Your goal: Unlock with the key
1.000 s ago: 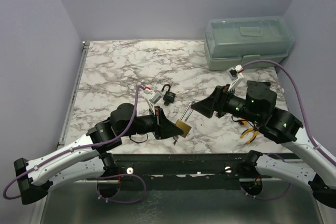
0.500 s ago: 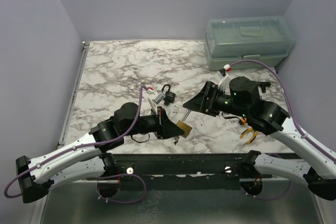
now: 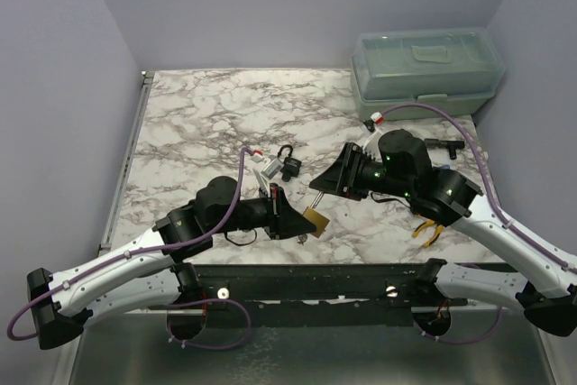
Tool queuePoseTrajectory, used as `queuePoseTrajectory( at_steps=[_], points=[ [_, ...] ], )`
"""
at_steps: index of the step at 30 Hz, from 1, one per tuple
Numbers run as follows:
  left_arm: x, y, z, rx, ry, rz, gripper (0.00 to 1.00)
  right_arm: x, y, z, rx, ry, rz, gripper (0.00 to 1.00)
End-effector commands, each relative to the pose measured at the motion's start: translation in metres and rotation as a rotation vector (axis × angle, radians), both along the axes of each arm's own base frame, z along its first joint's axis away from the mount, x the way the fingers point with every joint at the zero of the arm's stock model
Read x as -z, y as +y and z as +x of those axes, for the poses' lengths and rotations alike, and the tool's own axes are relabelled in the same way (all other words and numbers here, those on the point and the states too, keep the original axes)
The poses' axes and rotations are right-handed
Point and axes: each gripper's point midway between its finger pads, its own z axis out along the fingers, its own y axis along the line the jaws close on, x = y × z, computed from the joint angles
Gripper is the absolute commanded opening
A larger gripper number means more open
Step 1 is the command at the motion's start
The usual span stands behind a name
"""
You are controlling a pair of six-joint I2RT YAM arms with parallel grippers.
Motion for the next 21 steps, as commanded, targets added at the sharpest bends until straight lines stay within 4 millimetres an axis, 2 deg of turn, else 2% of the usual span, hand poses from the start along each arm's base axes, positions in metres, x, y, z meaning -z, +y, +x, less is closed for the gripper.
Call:
queuePoseTrajectory(
  at_steps=[1, 3, 7, 12, 21],
  points=[
    [-0.031, 0.000, -0.006, 0.029, -0.055, -0.122, 0.00, -0.002, 0.005, 0.000, -0.025, -0.029, 0.016, 0.48],
    [-0.031, -0.002, -0.006, 0.035, -0.053, -0.132, 0.00, -0.003, 0.006, 0.001, -0.037, -0.042, 0.014, 0.48],
    [-0.031, -0.007, -0.007, 0.055, -0.054, -0.142, 0.00, -0.008, 0.008, 0.002, -0.058, -0.075, 0.003, 0.38],
    [-0.031, -0.014, -0.008, 0.084, -0.050, -0.148, 0.00, -0.018, 0.014, 0.000, -0.115, -0.116, 0.011, 0.32],
    [-0.028, -0.017, -0.011, 0.110, -0.040, -0.155, 0.00, -0.061, 0.028, -0.023, -0.302, -0.268, 0.158, 0.31]
  ],
)
